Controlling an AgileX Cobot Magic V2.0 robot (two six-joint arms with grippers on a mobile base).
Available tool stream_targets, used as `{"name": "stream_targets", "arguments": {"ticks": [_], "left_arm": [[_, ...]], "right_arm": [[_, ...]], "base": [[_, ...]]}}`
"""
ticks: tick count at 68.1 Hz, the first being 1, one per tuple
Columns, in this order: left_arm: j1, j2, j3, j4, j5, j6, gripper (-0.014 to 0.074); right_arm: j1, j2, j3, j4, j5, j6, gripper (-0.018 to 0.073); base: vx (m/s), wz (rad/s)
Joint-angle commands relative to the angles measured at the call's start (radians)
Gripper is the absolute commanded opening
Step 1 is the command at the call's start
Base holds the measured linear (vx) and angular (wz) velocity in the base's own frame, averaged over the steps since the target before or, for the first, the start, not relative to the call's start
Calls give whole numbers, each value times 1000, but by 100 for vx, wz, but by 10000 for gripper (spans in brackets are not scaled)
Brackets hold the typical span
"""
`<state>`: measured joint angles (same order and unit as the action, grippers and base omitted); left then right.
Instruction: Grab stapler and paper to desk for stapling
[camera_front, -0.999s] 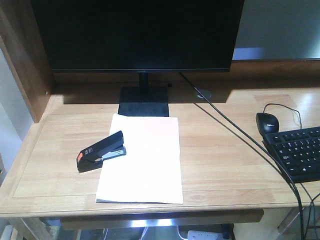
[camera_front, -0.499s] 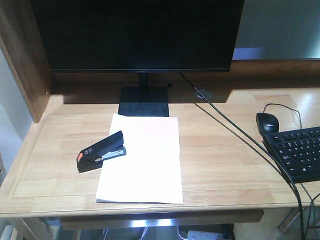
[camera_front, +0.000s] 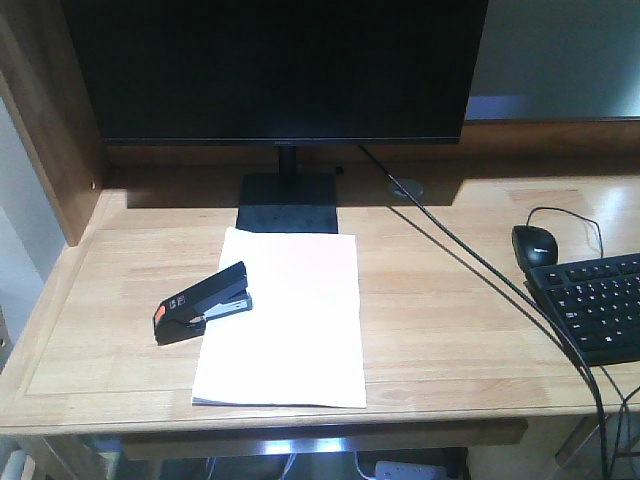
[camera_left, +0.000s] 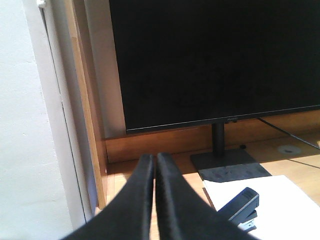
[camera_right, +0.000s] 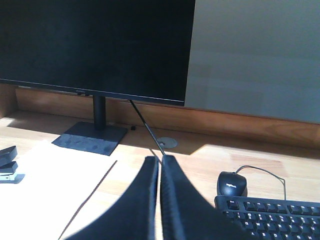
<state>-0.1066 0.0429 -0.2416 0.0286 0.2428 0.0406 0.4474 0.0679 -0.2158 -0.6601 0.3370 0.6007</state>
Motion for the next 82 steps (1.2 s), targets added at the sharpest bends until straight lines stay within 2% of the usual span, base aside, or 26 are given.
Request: {"name": "stream_targets", "arguments": {"ticks": [1,10,23,34,47,82], "left_arm": [[1,11,-25,-9,-70,-4,-6],[1,10,8,-9,-90,-4,-6],[5,-41,160,-8,-168,31,-6],[72,-71,280,-29,-276,22,-6],[118,-71,282,-53,-291,22,-6],[118,-71,282,-53,-287,22,-6]], "right_arm": [[-4,13,-26,-26,-66,-7,-9],[-4,13,-26,-26,-66,-7,-9],[-4,13,-26,-26,-66,-7,-9],[-4,13,-26,-26,-66,-7,-9],[-4,13,-26,-26,-66,-7,-9],[-4,13,-26,-26,-66,-7,-9]], "base": [[0,0],[0,0],[0,0],[0,0],[0,0],[0,0]]}}
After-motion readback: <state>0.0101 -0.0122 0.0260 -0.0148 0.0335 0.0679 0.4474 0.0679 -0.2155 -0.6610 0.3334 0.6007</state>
